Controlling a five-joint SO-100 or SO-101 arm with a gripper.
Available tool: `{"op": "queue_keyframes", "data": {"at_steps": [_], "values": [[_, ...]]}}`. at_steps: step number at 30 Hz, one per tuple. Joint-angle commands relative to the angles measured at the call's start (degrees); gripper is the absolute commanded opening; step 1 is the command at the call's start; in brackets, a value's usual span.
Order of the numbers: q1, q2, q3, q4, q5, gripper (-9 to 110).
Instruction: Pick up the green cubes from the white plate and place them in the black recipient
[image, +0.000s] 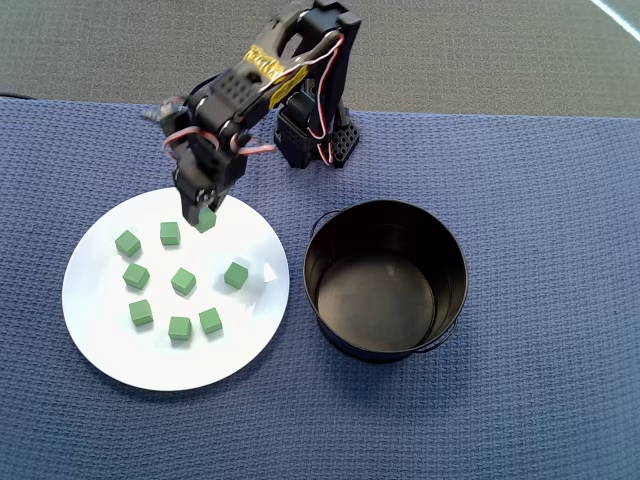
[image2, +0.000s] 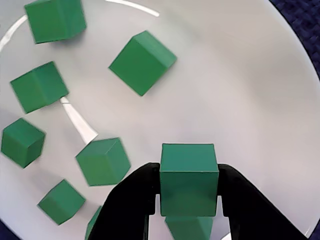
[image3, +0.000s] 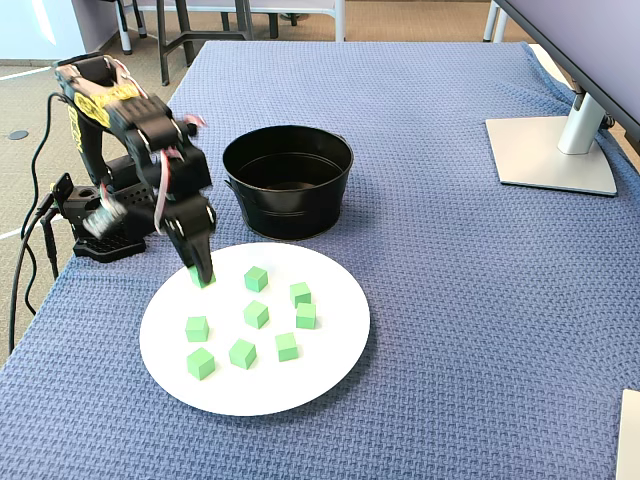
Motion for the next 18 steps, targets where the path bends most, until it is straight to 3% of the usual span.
{"op": "queue_keyframes", "data": {"at_steps": [1, 10, 18], "values": [[-1.5, 11.1, -5.7, 6.1, 3.0, 0], [-26.3, 22.1, -14.0, 14.4, 11.3, 0], [-49.7, 6.3, -20.3, 9.9, 16.5, 0]]}}
